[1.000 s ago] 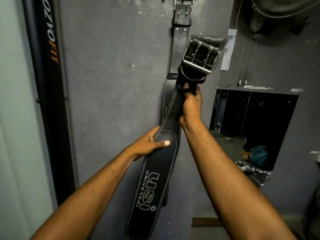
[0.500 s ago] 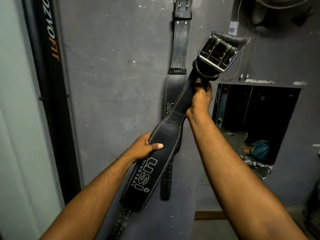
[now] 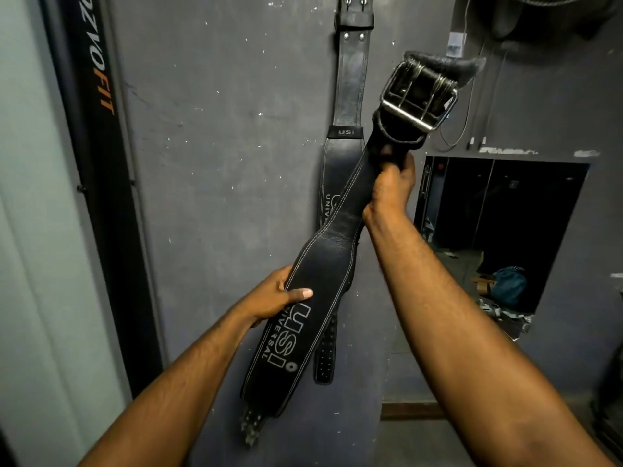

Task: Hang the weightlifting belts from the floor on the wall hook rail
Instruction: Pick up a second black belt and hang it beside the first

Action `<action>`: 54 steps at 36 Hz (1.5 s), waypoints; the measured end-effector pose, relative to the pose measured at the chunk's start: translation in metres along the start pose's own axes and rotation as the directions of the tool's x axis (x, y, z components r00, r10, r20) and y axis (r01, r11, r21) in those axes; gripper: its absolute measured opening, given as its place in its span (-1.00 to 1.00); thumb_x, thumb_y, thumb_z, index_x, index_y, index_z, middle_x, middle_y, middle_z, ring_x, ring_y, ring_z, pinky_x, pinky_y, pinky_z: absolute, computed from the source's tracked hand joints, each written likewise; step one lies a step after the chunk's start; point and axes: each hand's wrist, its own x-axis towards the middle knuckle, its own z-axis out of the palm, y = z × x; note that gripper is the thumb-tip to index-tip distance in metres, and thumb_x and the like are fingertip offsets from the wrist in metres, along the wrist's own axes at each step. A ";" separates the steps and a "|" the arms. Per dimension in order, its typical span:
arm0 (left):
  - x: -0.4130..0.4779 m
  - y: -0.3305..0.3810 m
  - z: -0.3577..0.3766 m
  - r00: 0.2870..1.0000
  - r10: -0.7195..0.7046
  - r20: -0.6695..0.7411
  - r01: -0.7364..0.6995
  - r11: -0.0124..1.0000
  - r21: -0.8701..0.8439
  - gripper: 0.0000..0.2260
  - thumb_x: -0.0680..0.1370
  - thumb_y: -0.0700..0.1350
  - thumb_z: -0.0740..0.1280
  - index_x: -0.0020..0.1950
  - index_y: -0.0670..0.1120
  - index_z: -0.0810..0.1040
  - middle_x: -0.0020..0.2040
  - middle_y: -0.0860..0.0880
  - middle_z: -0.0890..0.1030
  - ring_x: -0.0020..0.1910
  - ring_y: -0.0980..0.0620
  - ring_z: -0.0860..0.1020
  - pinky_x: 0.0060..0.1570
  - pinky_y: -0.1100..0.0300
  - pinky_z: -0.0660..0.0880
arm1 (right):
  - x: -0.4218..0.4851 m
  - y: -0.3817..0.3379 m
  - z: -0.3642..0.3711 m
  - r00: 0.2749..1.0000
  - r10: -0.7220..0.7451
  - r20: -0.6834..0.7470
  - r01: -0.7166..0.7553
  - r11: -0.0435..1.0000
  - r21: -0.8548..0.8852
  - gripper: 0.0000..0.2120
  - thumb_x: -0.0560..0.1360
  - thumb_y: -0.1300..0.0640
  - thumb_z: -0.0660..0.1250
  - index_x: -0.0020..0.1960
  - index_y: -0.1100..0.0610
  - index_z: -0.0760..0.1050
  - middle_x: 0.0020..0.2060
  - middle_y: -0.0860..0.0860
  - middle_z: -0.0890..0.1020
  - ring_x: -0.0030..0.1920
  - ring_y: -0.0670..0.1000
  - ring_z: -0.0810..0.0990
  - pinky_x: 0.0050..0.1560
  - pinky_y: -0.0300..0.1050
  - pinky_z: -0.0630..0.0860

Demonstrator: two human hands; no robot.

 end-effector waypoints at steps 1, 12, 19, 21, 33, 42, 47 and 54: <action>-0.002 -0.002 -0.002 0.999 -0.025 0.045 0.024 1.000 0.015 -0.60 0.55 -0.15 0.41 0.35 0.07 0.43 0.17 -0.08 0.66 0.11 -0.05 0.67 0.16 -0.05 0.60 | 0.001 -0.002 0.000 1.000 -0.009 -0.013 0.009 1.000 0.002 -0.79 0.52 0.23 0.35 0.15 0.12 0.59 0.13 0.19 0.68 0.21 0.27 0.62 0.27 0.30 0.54; -0.007 -0.028 0.001 0.996 -0.065 0.053 0.059 0.992 0.108 -0.53 0.55 -0.14 0.40 0.44 0.08 0.39 0.23 -0.02 0.64 0.17 0.00 0.65 0.19 -0.06 0.59 | 0.012 -0.009 -0.003 0.996 -0.076 -0.041 0.075 0.997 -0.022 -0.79 0.46 0.27 0.32 0.00 0.01 0.58 0.02 0.11 0.69 0.10 0.18 0.65 0.24 0.20 0.58; -0.015 -0.054 0.014 0.998 -0.065 0.016 0.061 0.984 0.170 -0.67 0.57 -0.29 0.34 0.32 -0.11 0.49 0.13 -0.14 0.68 0.07 -0.04 0.69 0.13 -0.01 0.62 | 0.017 -0.008 -0.008 0.993 -0.105 -0.057 0.100 0.992 -0.076 -0.83 0.41 0.20 0.30 -0.08 0.00 0.58 -0.10 0.03 0.67 -0.01 0.13 0.64 0.10 0.11 0.60; -0.016 -0.058 0.015 0.998 -0.063 0.015 0.060 0.987 0.152 -0.62 0.58 -0.25 0.35 0.38 -0.07 0.45 0.14 -0.11 0.68 0.07 -0.04 0.69 0.14 -0.04 0.62 | 0.016 -0.007 -0.011 0.993 -0.103 -0.053 0.098 0.991 -0.094 -0.76 0.32 0.25 0.19 -0.11 0.04 0.55 -0.16 0.06 0.63 -0.09 0.11 0.58 -0.04 0.03 0.56; -0.025 -0.088 0.028 0.993 -0.096 -0.074 0.111 0.969 0.220 -0.75 0.65 -0.13 0.25 0.33 -0.02 0.51 0.17 -0.01 0.66 0.11 0.14 0.63 0.23 0.13 0.55 | 0.009 -0.006 -0.010 0.994 -0.106 -0.011 0.104 0.985 -0.136 -0.72 0.47 0.35 0.21 -0.01 0.02 0.56 -0.08 0.01 0.64 0.02 0.08 0.62 0.15 0.06 0.57; -0.026 -0.094 0.018 0.984 -0.088 -0.152 0.129 0.950 0.285 -0.80 0.68 0.00 0.18 0.26 0.05 0.50 0.12 0.01 0.67 0.07 0.06 0.64 0.20 0.03 0.56 | 0.011 -0.004 -0.021 0.994 -0.088 -0.064 0.082 0.993 -0.088 -0.75 0.48 0.28 0.29 0.03 -0.02 0.58 -0.01 0.01 0.68 0.10 0.10 0.64 0.26 0.15 0.57; -0.037 -0.088 0.016 0.963 -0.268 0.012 0.266 0.958 0.107 -0.73 0.69 0.09 0.12 0.22 0.02 0.53 0.03 0.07 0.66 0.00 0.12 0.60 0.00 0.21 0.54 | 0.015 -0.010 -0.022 0.993 -0.082 -0.088 0.077 0.995 -0.061 -0.74 0.48 0.28 0.31 0.07 -0.01 0.58 0.04 0.04 0.69 0.16 0.15 0.64 0.27 0.13 0.58; -0.034 -0.111 0.019 0.973 -0.230 0.004 0.218 0.929 0.301 -0.70 0.65 0.08 0.21 0.06 -0.09 0.61 0.01 -0.05 0.70 0.06 0.00 0.65 0.19 0.00 0.55 | 0.002 -0.001 -0.026 0.996 -0.072 -0.060 0.061 0.985 -0.164 -0.81 0.44 0.25 0.27 -0.09 -0.02 0.55 -0.12 0.00 0.65 -0.06 0.04 0.60 0.14 0.19 0.59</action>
